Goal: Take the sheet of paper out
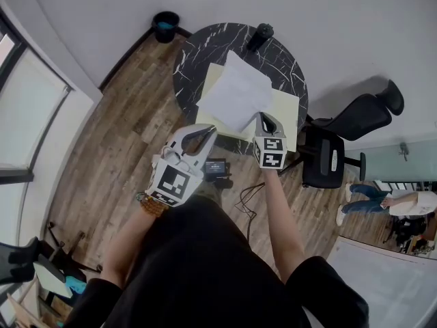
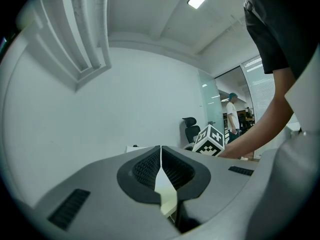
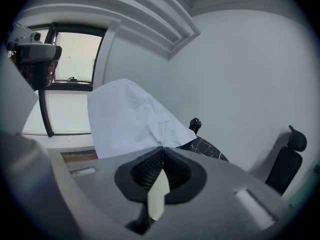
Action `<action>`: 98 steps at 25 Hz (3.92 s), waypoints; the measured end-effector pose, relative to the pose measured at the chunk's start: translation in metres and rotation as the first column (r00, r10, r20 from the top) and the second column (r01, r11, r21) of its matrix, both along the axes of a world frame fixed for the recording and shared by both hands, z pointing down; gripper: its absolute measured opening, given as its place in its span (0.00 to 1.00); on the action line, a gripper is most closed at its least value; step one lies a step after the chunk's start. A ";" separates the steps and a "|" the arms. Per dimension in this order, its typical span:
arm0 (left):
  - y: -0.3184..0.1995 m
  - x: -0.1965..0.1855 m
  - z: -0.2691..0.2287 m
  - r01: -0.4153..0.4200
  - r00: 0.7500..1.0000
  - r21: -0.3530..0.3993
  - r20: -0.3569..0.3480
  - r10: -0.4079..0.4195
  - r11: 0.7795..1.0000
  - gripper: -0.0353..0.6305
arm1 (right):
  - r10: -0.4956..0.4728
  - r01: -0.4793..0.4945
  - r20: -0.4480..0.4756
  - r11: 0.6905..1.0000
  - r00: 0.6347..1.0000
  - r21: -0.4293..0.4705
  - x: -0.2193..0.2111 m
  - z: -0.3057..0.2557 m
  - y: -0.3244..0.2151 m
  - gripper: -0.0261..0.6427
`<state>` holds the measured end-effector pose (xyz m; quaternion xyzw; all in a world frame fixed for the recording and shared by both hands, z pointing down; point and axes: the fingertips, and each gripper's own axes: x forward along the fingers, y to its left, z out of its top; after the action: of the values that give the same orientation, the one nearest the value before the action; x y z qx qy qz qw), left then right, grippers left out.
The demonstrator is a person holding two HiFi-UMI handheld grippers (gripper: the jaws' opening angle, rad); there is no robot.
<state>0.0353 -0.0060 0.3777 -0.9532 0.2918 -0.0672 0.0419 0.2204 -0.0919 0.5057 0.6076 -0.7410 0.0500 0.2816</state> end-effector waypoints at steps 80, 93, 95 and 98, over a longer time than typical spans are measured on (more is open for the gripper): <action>0.004 -0.034 -0.026 0.102 0.979 -0.017 -0.173 -0.103 0.995 0.08 | -0.197 0.054 0.238 0.865 0.951 0.500 -0.124 -0.217 0.062 0.04; 0.008 -0.032 -0.026 0.101 0.979 -0.009 -0.178 -0.101 0.995 0.08 | -0.179 0.018 0.275 0.865 0.945 0.501 -0.115 -0.217 0.067 0.04; 0.009 -0.032 -0.026 0.102 0.979 -0.008 -0.179 -0.101 0.995 0.08 | -0.171 0.009 0.280 0.867 0.945 0.499 -0.112 -0.216 0.068 0.04; 0.010 -0.032 -0.026 0.103 0.978 -0.006 -0.180 -0.102 0.995 0.08 | -0.164 -0.003 0.295 0.869 0.941 0.495 -0.108 -0.215 0.069 0.04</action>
<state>0.0031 0.0038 0.3516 -0.9390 0.3433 0.0178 0.0134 0.1124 -0.0232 0.2908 0.6102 -0.7906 -0.0505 -0.0059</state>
